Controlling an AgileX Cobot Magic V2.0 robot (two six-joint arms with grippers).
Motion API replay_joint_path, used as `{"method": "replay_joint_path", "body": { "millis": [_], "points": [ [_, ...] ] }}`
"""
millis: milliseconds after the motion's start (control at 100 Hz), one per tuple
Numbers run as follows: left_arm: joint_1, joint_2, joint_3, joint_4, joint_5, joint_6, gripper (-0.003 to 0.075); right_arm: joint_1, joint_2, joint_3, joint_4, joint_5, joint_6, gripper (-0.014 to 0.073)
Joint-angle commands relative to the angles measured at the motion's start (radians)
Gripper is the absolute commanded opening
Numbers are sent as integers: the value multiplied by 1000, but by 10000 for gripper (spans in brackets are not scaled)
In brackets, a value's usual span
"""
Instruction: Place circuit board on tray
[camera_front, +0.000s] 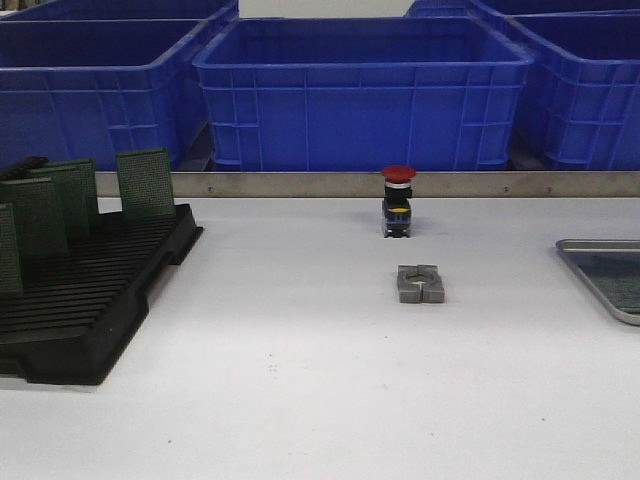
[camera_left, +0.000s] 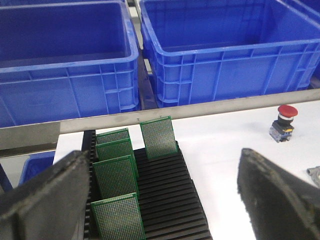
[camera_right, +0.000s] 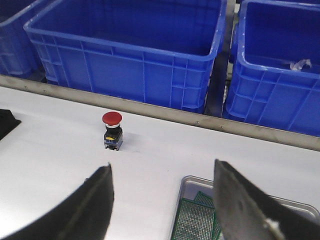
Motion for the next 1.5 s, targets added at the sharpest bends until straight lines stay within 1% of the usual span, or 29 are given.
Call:
{"method": "replay_joint_path", "body": {
  "millis": [0, 140, 300, 440, 640, 710, 800, 870, 940, 1020, 1090, 1200, 1220, 1490],
  "points": [
    [2, -52, 3, -32, -99, -6, 569, 0, -77, 18, 35, -73, -12, 452],
    [2, -138, 55, -34, -109, -6, 569, 0, -183, 67, 41, -71, -12, 452],
    [2, -240, 115, -36, -116, -6, 569, 0, -266, 79, 48, -72, -12, 452],
    [2, -286, 134, -36, -117, -6, 569, 0, -275, 79, 48, -72, -12, 452],
    [2, -287, 135, -36, -116, -6, 568, 0, -275, 79, 48, -85, -13, 451],
    [2, -287, 135, -36, -116, -6, 567, 0, -275, 79, 48, -90, -13, 420],
    [2, -287, 135, -36, -116, -6, 559, 0, -275, 79, 48, -90, -13, 317],
    [2, -287, 135, -36, -116, -6, 511, 0, -275, 79, 48, -90, -13, 213],
    [2, -287, 135, -36, -116, -6, 426, 0, -275, 79, 48, -91, -13, 108],
    [2, -287, 135, -36, -116, -6, 298, 0, -275, 79, 48, -91, -13, -3],
    [2, -287, 135, -36, -116, -6, 181, 0, -275, 79, 48, -91, -13, -75],
    [2, -287, 135, -36, -116, -6, -2, 0, -275, 79, 48, -93, -13, -69],
    [2, -287, 135, -36, -116, -6, -22, 0, -275, 79, 48, -93, -13, -69],
    [2, -287, 135, -36, -116, -6, -18, 0, -275, 79, 48, -93, -13, -69]
  ]
}}
